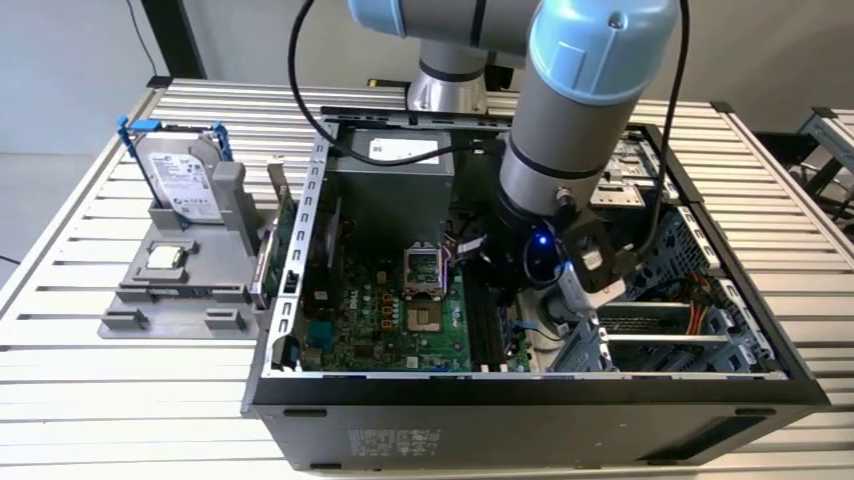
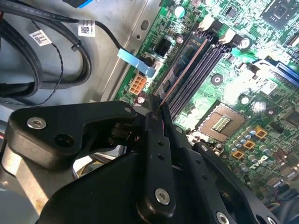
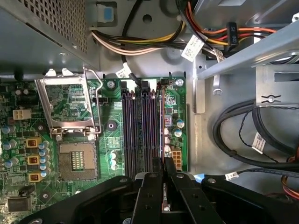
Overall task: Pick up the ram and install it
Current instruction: 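Insert the ram into the slot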
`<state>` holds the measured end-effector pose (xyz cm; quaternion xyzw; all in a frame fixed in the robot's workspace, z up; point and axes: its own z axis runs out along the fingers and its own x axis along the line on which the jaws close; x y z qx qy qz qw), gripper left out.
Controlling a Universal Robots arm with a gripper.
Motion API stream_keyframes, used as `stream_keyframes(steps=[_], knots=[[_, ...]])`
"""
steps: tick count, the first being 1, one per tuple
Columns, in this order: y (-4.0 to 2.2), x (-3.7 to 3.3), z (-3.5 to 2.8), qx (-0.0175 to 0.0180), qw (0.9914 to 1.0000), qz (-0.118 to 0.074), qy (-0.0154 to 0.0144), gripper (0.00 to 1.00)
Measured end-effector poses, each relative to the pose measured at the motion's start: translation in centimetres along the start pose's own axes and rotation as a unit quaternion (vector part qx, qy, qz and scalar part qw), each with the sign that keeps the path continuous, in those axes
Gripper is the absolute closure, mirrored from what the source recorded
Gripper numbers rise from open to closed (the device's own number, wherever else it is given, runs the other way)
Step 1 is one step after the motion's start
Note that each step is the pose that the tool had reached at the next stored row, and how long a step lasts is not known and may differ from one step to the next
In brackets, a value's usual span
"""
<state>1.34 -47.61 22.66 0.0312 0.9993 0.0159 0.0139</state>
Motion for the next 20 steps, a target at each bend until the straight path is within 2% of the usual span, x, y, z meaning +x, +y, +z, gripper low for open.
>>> stream_keyframes(steps=[12, 20], knots=[[-0.17, 0.07, 0.5, 0.0002, 0.99999, 0.005, 0.0002, 1.0], [-0.16, 0.09, 0.59, 0.0001, 0.99998, 0.006, 0.0001, 1.0]])
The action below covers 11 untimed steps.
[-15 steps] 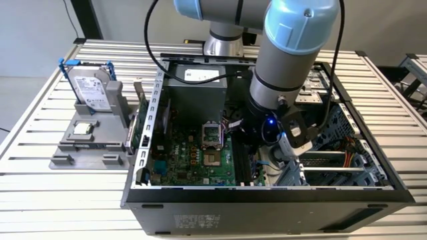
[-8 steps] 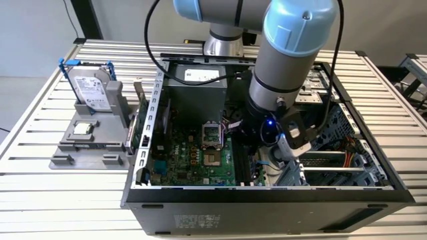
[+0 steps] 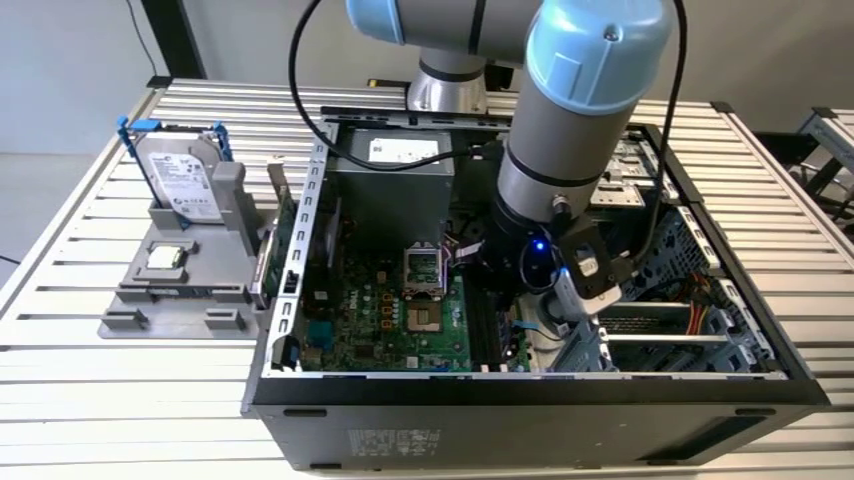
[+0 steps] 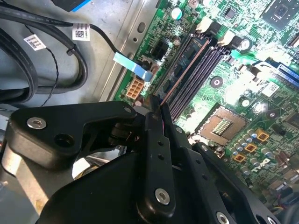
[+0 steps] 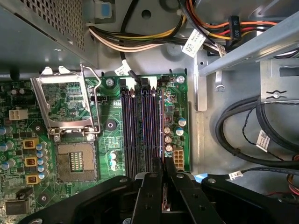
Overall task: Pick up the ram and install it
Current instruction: 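Insert the ram into the slot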
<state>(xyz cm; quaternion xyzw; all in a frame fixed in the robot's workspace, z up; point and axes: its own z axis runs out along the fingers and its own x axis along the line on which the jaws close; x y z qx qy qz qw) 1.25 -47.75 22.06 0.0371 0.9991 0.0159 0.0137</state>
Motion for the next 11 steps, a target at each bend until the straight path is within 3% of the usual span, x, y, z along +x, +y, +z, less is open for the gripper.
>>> stream_keyframes(steps=[11], knots=[[-0.01, 0.01, 0.28, -0.0054, 0.99998, -0.004, 0.0008, 1.0]])
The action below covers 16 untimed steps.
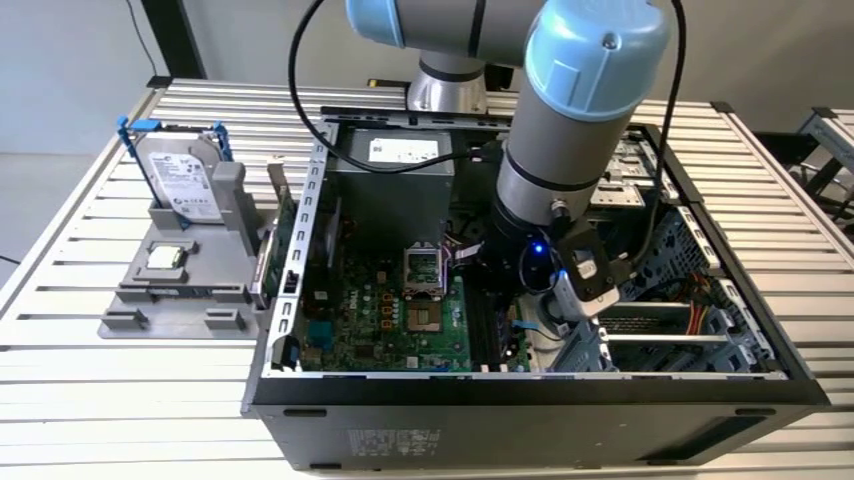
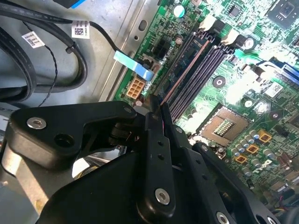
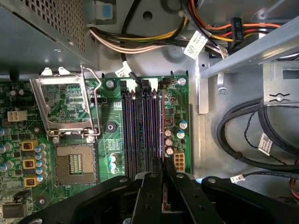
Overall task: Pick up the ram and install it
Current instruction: 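Insert the ram into the slot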
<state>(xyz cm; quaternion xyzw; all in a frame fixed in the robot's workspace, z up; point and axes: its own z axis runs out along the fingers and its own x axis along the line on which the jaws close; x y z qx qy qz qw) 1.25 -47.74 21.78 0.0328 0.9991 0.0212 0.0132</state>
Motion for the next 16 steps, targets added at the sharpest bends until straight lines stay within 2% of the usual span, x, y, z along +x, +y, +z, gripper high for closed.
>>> stream_keyframes(steps=[5, 10, 16], knots=[[-0.03, -0.01, -0.04, -0.0007, 0.99999, -0.003, 0.0004, 1.0], [-0.01, -0.03, -0.44, -0.0007, 0.99999, -0.004, 0.0004, 1.0], [-0.04, -0.03, -0.55, -0.0007, 0.99992, -0.013, 0.0008, 1.0]])
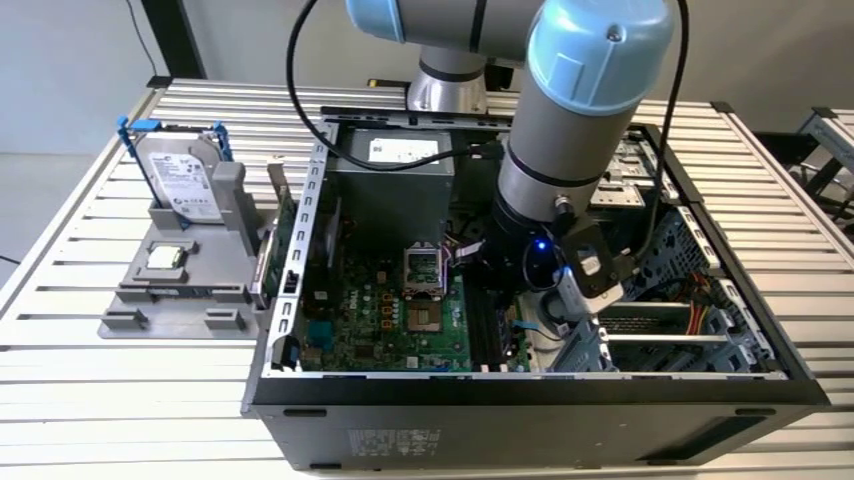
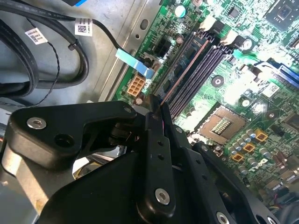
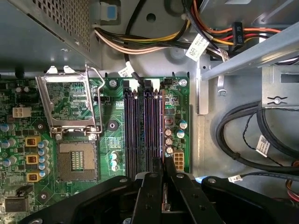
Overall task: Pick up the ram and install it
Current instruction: 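Insert the ram into the slot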
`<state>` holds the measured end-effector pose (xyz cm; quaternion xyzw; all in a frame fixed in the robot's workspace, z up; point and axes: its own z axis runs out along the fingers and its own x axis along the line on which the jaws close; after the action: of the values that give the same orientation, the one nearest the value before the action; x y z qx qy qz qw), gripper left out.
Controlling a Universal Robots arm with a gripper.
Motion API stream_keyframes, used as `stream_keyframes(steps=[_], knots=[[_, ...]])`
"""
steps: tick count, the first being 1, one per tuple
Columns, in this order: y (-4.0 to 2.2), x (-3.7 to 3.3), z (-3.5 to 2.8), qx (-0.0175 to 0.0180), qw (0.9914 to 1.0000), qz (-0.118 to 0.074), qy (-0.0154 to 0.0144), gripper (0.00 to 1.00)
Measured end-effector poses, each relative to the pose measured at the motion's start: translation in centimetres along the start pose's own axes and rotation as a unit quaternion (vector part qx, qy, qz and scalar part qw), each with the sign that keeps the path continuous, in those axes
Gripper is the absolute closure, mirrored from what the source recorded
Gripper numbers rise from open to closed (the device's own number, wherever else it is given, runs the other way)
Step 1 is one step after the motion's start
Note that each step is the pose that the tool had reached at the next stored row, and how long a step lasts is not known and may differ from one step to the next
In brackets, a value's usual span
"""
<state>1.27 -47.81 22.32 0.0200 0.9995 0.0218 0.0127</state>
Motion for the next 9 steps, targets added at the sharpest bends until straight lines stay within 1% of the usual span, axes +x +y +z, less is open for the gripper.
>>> stream_keyframes(steps=[1, 9], knots=[[-0.02, 0.05, -0.13, -0.0002, 1.0, -0.002, 0.0001, 1.0], [-0.04, 0.09, 0.11, -0.0001, 0.99996, -0.009, 0.0015, 1.0]])
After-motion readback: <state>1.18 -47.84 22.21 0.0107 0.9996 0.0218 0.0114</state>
